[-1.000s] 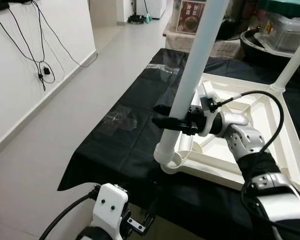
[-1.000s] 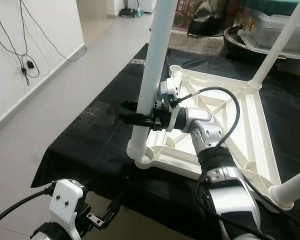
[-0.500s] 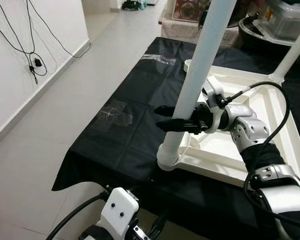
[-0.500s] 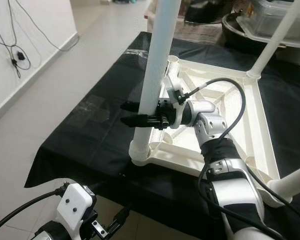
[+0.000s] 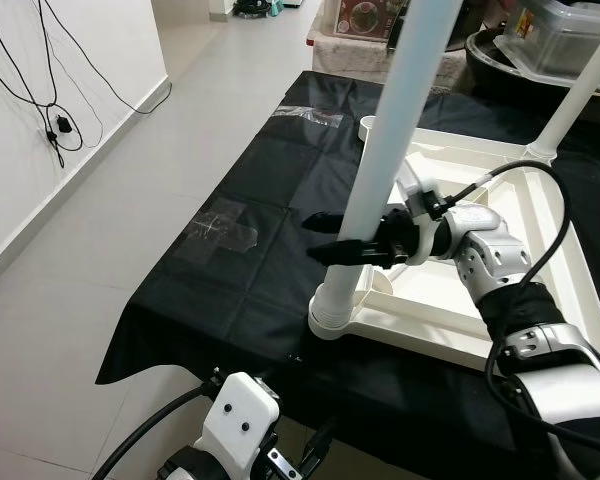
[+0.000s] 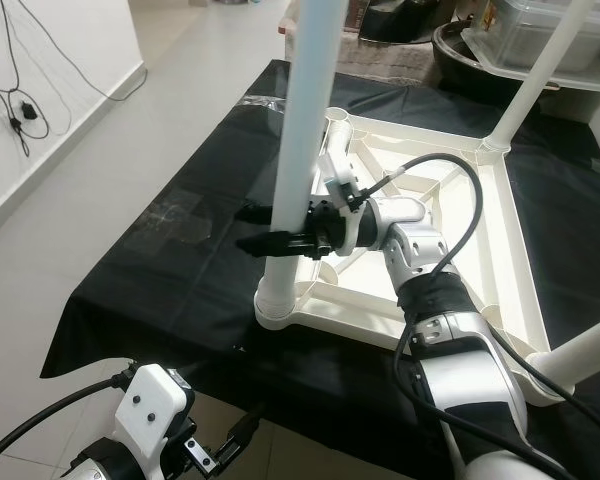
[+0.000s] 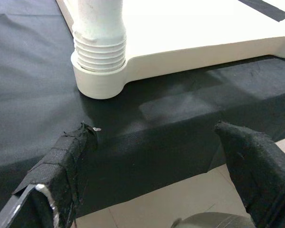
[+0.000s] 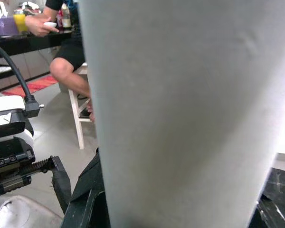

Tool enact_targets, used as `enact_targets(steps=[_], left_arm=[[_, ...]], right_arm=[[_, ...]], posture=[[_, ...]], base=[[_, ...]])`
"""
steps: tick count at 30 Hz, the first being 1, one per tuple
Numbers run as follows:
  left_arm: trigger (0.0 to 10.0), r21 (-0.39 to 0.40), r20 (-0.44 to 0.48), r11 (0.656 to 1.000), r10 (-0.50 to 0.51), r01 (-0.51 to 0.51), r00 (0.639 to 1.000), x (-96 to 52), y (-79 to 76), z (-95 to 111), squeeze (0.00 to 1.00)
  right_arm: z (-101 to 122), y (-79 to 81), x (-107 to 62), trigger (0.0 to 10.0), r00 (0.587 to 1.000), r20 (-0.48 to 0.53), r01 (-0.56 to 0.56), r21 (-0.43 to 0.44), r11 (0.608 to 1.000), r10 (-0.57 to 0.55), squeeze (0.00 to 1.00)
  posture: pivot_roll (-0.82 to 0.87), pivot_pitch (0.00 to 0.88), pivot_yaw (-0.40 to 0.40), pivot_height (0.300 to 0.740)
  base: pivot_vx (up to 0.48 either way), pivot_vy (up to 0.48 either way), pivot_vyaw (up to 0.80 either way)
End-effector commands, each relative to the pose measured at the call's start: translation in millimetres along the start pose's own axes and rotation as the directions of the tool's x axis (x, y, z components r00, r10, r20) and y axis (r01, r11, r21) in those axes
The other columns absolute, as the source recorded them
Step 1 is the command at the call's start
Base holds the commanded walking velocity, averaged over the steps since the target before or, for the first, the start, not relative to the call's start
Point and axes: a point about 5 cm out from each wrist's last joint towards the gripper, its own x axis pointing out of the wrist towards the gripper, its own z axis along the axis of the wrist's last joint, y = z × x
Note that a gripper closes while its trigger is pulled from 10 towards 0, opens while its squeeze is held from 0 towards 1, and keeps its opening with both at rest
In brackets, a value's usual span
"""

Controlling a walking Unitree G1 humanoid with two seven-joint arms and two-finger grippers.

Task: Building children table

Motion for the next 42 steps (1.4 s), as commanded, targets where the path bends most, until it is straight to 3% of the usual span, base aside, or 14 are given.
enact_targets(steps=[1, 10, 16, 17, 21, 29, 31, 36, 41, 42], left_arm=[[10.0, 0.003, -0.021, 1.000, -0.011, 0.011, 1.000, -1.8, -2.7, -3, 0.00], [10.0, 0.004, -0.023, 1.000, -0.011, 0.011, 1.000, -1.4, -3.5, -3, 0.00], [10.0, 0.003, -0.023, 1.000, -0.011, 0.011, 1.000, -1.5, -4.0, -3, 0.00], [10.0, 0.003, -0.023, 1.000, -0.008, 0.008, 1.000, -1.3, -4.1, -3, 0.00], [10.0, 0.002, -0.023, 1.000, -0.006, 0.006, 1.000, -1.2, -4.0, -3, 0.00], [10.0, -0.001, -0.019, 1.000, -0.004, 0.004, 1.000, 1.3, -2.2, -3, 0.00], [10.0, -0.002, -0.014, 1.000, 0.005, -0.005, 1.000, 3.6, 0.3, -4, 0.00], [10.0, 0.001, -0.011, 1.000, 0.011, -0.011, 1.000, 5.6, 2.0, -5, 0.00], [10.0, 0.007, -0.009, 1.000, 0.018, -0.018, 1.000, 9.7, 5.7, -7, 0.00], [10.0, 0.011, -0.008, 1.000, 0.019, -0.019, 1.000, 11.1, 7.0, -8, 0.00]], right_arm=[[-27, 8.6, 8.4, 10.0, 0.996, -0.073, -0.050, 0.094, 0.994, 0.057, 0.00], [-34, 11.3, 33.3, 10.0, 0.980, -0.125, -0.143, 0.076, 0.987, 0.152, 0.00], [-36, 7.7, 44.2, 10.0, 0.982, -0.105, -0.150, 0.079, 0.986, 0.157, 0.00], [-37, 4.8, 48.6, 10.0, 0.990, -0.045, -0.126, 0.098, 0.987, 0.130, 0.00], [-38, 4.4, 48.6, 10.0, 0.993, -0.030, -0.110, 0.107, 0.988, 0.114, 0.00], [-38, 3.4, 41.8, 10.0, 0.999, -0.004, 0.050, 0.106, 0.993, -0.049, 0.00], [-43, 5.8, 37.4, 10.0, 0.983, -0.073, 0.172, 0.083, 0.982, -0.166, 0.00], [-46, 5.6, 35.1, 10.0, 0.960, -0.107, 0.266, 0.047, 0.963, -0.259, 0.00], [-46, 9.7, 31.3, 10.0, 0.924, -0.107, 0.371, 0.027, 0.928, -0.367, 0.00], [-48, 11.2, 30.2, 10.0, 0.901, -0.130, 0.420, 0.022, 0.907, -0.414, 0.00]], posture=[[0.25, 0.224, -0.087, 0.740], [0.26, 0.228, -0.091, 0.740], [0.26, 0.227, -0.096, 0.740], [0.26, 0.227, -0.099, 0.740], [0.26, 0.227, -0.097, 0.740], [0.24, 0.214, -0.094, 0.740], [0.24, 0.203, -0.096, 0.740], [0.22, 0.193, -0.091, 0.740], [0.22, 0.178, -0.091, 0.740], [0.21, 0.171, -0.087, 0.740]], base=[[0.000, 0.000, 0.00], [0.000, 0.000, 0.00], [0.000, 0.000, 0.00], [0.000, 0.000, 0.00], [0.000, 0.000, 0.00], [0.000, 0.000, 0.00], [0.000, 0.000, 0.00], [0.000, 0.000, 0.00], [0.000, 0.000, 0.00], [0.000, 0.000, 0.00]])
